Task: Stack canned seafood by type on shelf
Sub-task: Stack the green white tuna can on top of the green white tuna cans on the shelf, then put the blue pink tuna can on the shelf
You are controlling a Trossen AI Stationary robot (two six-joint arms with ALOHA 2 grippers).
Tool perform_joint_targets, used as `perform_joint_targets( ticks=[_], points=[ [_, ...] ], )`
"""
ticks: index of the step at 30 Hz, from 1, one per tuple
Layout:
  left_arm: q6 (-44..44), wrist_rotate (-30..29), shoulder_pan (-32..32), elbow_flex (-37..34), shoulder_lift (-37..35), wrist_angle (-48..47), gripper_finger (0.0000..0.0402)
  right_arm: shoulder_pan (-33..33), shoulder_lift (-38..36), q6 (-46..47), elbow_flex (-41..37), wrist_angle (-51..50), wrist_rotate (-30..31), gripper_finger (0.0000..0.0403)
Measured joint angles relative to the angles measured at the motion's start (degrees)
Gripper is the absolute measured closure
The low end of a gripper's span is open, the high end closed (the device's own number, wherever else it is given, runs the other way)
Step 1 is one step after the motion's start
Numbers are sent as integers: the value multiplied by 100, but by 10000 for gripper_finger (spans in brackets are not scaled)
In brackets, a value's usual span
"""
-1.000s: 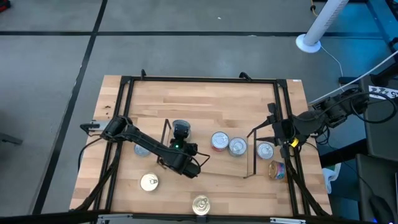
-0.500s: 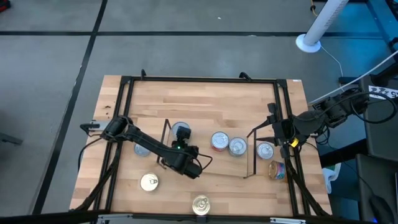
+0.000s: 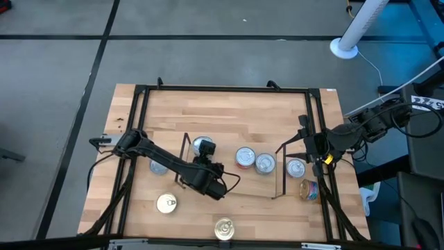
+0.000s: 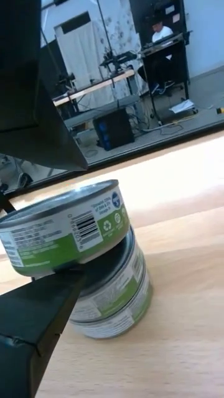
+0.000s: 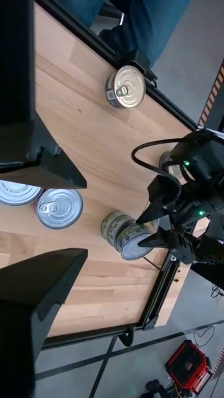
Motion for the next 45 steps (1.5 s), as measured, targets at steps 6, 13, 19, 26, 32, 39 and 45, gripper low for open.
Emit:
perform_joint_targets(
  ticks=[6, 13, 19, 26, 32, 39, 45],
  points=[
    [148, 443, -2, 63, -9, -9, 128, 0, 1, 161, 0, -82, -4, 235],
    [169, 687, -60, 63, -9, -31, 128, 0, 0, 164, 0, -144, -4, 235],
    [172, 660, -46, 65, -10, -137, 128, 0, 0, 164, 0, -144, -4, 235],
    [-3, 615, 196, 65, -10, -179, 128, 0, 2, 220, 0, -143, -9, 235],
    [66, 607, 229, 102, -9, -210, 127, 0, 2, 315, 0, -146, -108, 235],
    [-63, 606, -161, 716, -10, -202, 127, 2, 49, 540, 0, -78, -308, 235],
    [-471, 656, -633, 1229, -10, -142, 127, 2, 317, 638, 2, 41, -349, 235]
  ],
)
